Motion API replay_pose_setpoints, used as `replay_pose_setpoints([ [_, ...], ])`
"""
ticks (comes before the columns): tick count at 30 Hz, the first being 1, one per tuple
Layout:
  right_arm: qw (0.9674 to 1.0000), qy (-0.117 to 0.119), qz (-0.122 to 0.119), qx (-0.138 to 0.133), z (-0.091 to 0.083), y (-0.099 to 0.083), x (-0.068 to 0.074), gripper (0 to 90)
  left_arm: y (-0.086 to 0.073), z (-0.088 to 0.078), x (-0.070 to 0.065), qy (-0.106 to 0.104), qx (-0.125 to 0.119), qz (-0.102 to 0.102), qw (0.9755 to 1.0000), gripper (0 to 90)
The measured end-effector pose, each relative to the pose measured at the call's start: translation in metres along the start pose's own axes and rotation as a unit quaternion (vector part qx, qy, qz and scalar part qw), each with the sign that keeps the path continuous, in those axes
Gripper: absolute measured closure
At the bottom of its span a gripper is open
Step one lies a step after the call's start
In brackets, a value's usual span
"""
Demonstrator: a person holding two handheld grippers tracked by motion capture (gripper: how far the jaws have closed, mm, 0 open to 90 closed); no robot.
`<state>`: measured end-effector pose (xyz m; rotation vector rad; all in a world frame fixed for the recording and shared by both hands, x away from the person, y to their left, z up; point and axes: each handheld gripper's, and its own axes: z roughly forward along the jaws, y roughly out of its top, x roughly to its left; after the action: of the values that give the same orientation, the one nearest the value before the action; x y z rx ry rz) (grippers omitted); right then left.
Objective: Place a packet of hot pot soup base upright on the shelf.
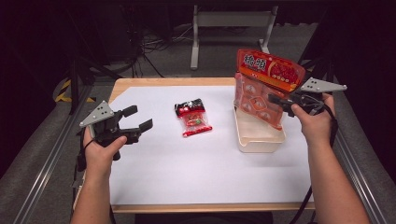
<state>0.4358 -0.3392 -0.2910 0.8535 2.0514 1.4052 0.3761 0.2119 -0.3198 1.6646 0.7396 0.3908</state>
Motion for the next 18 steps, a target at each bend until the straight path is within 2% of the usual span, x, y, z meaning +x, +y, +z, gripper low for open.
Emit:
replay_pose_setpoints([
  [8, 1.0000, 0.003, 0.006, -0.001, 0.002, -0.008, 0.000, 69.9, -0.001, 0.001, 0.001, -0.001, 0.001, 0.000, 1.0000, 18.5],
  [13, 0.9998, 0.005, 0.008, 0.015, 0.006, -0.013, 0.000, 69.9, -0.001, 0.001, 0.000, -0.001, 0.001, -0.002, 1.0000, 18.4],
  [15, 0.9997, -0.004, 0.005, 0.024, 0.009, -0.016, 0.001, 69.9, -0.001, 0.001, 0.000, -0.001, 0.001, -0.002, 1.0000, 18.4],
  [18, 0.9996, -0.001, 0.016, 0.023, 0.011, -0.023, -0.002, 69.9, -0.001, 0.000, 0.001, -0.001, 0.002, -0.002, 1.0000, 18.4],
])
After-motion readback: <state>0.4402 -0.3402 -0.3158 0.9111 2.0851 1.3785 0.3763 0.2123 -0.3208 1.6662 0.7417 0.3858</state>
